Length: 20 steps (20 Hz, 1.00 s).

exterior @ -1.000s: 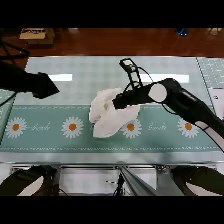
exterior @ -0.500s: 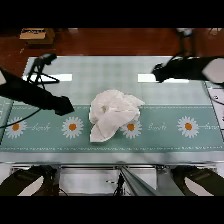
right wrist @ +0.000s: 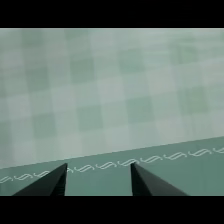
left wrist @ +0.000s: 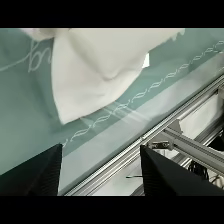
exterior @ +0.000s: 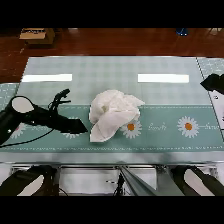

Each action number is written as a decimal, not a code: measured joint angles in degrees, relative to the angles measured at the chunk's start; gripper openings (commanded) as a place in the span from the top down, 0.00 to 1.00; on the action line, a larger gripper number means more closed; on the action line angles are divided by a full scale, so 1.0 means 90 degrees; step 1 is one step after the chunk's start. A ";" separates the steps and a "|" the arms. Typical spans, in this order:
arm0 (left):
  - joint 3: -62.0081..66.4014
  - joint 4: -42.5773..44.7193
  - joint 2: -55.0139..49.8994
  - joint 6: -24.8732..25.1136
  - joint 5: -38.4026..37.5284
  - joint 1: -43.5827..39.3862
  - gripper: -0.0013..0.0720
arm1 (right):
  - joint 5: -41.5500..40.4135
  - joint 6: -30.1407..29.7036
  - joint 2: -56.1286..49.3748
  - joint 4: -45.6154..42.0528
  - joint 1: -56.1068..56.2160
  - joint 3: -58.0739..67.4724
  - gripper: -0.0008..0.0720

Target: Fold the shirts.

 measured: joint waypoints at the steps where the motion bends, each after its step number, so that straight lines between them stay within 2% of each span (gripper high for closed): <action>1: -0.0233 -0.0165 -0.0046 0.0104 0.0100 0.0138 0.14 | -0.0041 -0.0138 0.0007 0.0236 -0.0102 -0.0202 0.32; 6: -0.0894 -0.0814 -0.0585 0.0515 0.0532 0.0379 0.14 | -0.0202 -0.0510 0.0015 0.0884 -0.0301 -0.0901 0.32; 11: -0.1018 -0.1945 -0.1474 0.1132 0.1168 0.0206 0.14 | -0.0226 -0.0614 0.0015 0.1149 -0.0345 -0.1090 0.32; 16: -0.0894 -0.2725 -0.2506 0.1389 0.1209 -0.0051 0.17 | -0.0221 -0.0636 0.0015 0.1464 -0.0350 -0.1127 0.32; 17: -0.0831 -0.2839 -0.2671 0.1421 0.1207 -0.0114 0.30 | -0.0204 -0.0639 0.0015 0.1525 -0.0350 -0.1132 0.32; 18: -0.0765 -0.2888 -0.2810 0.1447 0.1248 -0.0185 0.49 | -0.0189 -0.0639 0.0015 0.1586 -0.0350 -0.1132 0.32; 20: -0.0600 -0.2934 -0.3050 0.1467 0.1389 -0.0345 0.77 | -0.0129 -0.0639 0.0015 0.1681 -0.0350 -0.1132 0.32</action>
